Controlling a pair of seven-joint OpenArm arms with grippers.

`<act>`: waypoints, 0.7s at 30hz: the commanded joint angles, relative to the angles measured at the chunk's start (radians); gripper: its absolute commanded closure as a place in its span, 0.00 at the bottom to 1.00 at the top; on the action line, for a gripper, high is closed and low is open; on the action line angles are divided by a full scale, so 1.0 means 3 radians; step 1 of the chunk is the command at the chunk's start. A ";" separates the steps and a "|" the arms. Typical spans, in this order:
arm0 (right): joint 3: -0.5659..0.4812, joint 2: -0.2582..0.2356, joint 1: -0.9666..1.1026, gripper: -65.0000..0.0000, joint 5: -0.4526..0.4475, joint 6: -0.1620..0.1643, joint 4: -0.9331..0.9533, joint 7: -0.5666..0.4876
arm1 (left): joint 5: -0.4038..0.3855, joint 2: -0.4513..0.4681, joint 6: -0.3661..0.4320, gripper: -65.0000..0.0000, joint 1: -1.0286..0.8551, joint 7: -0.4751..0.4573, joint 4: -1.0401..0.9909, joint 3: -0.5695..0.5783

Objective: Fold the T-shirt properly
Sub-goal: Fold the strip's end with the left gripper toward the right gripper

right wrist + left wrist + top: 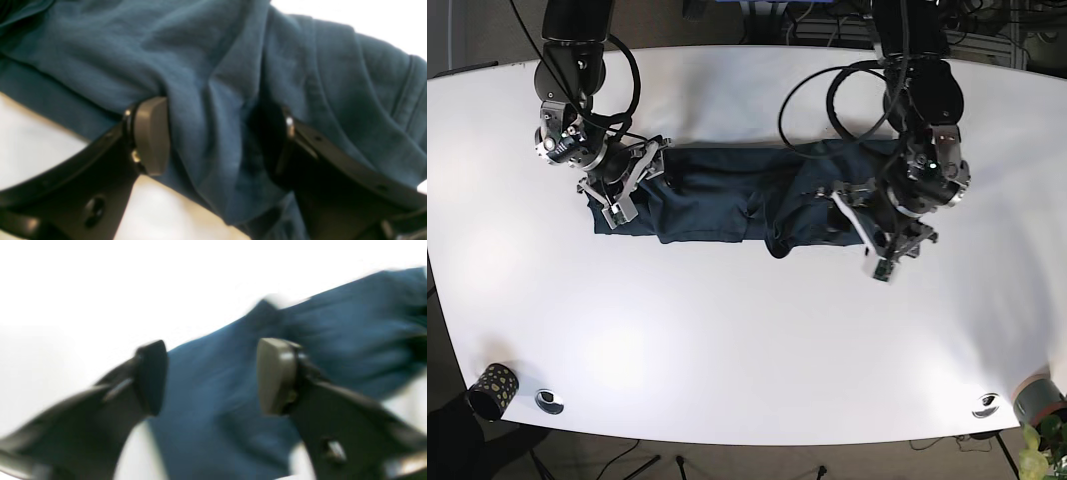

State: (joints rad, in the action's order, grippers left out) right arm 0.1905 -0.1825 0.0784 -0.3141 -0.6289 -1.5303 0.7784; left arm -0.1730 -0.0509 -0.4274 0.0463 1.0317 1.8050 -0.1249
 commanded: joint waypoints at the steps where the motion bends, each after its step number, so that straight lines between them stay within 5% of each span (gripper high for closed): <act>1: 0.0007 -0.0023 -0.0029 0.40 -0.0014 -0.0008 -0.0042 0.0006 | -0.0070 -0.0007 -0.0020 0.61 0.0037 -0.0056 -0.0081 -0.0103; 6: 0.0007 -0.0023 -0.0029 0.40 -0.0014 -0.0008 -0.0037 0.0006 | -0.0086 0.0157 -0.0020 0.94 0.0053 -0.0056 -0.0495 -0.0036; 21: 0.0007 -0.0018 -0.0029 0.40 -0.0014 -0.0008 -0.0037 0.0006 | -0.0086 0.0162 -0.0025 0.94 0.0048 -0.0051 -0.0454 0.0690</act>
State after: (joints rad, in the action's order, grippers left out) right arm 0.1902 -0.1802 0.0780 -0.3176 -0.6289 -1.5299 0.7780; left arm -0.1860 0.0029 -0.4335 0.0452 1.0313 1.6306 0.0666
